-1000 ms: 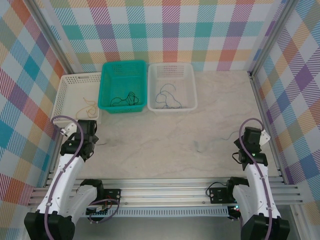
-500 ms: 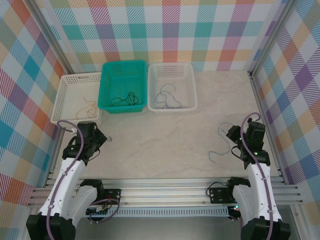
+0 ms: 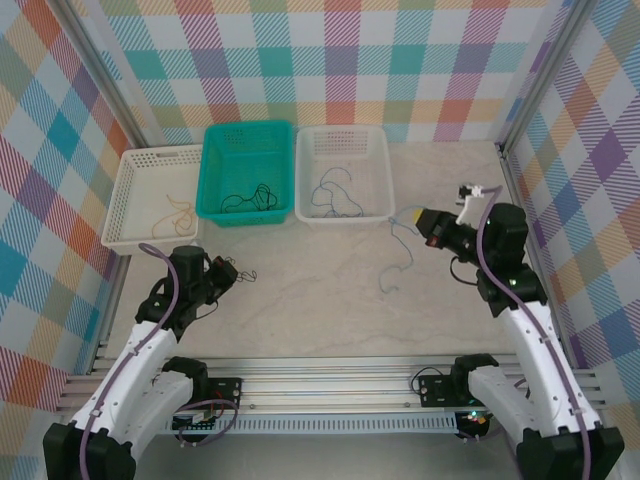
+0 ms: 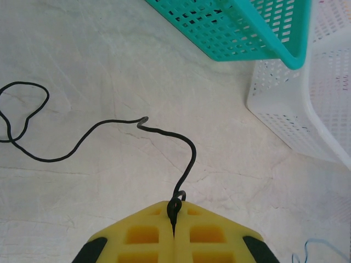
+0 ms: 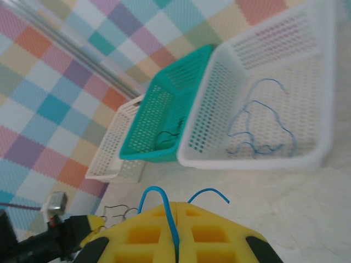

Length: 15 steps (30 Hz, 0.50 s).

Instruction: Untangle the cables

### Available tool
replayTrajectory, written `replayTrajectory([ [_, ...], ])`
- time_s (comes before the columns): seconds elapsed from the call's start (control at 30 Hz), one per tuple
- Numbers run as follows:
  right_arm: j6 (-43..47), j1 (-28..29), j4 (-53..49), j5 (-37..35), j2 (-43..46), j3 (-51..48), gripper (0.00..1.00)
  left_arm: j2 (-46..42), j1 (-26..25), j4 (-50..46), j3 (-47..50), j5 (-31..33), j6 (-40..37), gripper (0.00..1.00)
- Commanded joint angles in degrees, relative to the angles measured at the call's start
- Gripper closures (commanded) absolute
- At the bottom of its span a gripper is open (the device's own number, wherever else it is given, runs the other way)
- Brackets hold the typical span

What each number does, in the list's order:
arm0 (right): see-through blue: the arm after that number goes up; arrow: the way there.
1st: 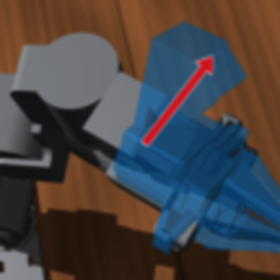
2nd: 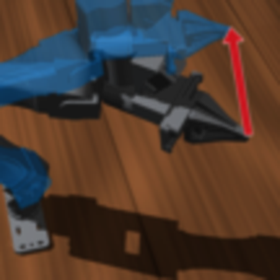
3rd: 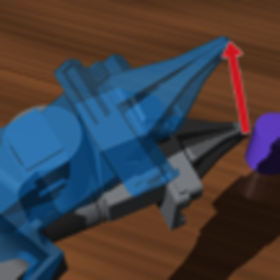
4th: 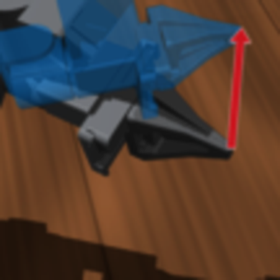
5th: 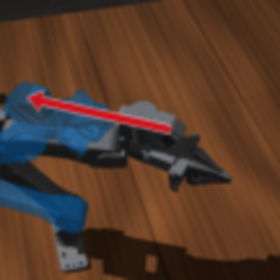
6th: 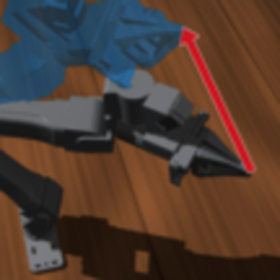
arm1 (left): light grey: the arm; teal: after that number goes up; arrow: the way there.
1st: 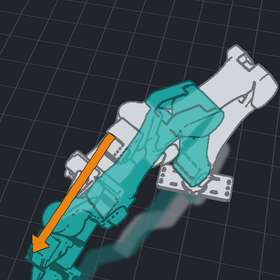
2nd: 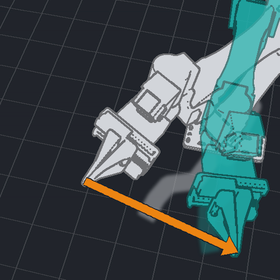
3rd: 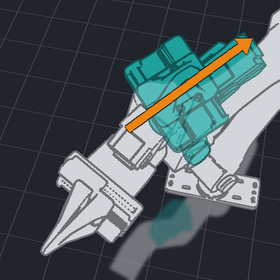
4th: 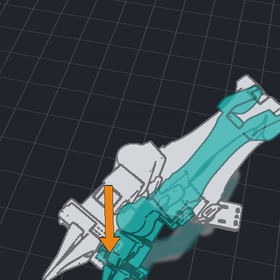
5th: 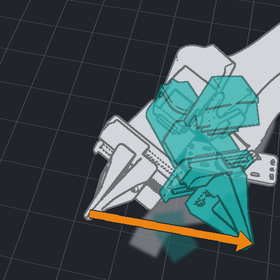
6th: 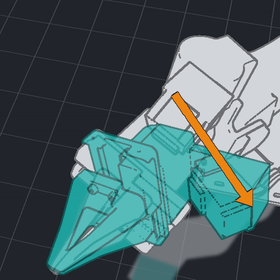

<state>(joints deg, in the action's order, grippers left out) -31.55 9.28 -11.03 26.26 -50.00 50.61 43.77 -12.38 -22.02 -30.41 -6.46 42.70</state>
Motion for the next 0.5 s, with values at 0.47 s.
replayTrajectory([
  [0.47,4.31,7.05,5.22,-4.98,-34.87,40.08,1.0,-3.68,-1.24,-1.56,2.19,1.64,0.45,1.0],
])
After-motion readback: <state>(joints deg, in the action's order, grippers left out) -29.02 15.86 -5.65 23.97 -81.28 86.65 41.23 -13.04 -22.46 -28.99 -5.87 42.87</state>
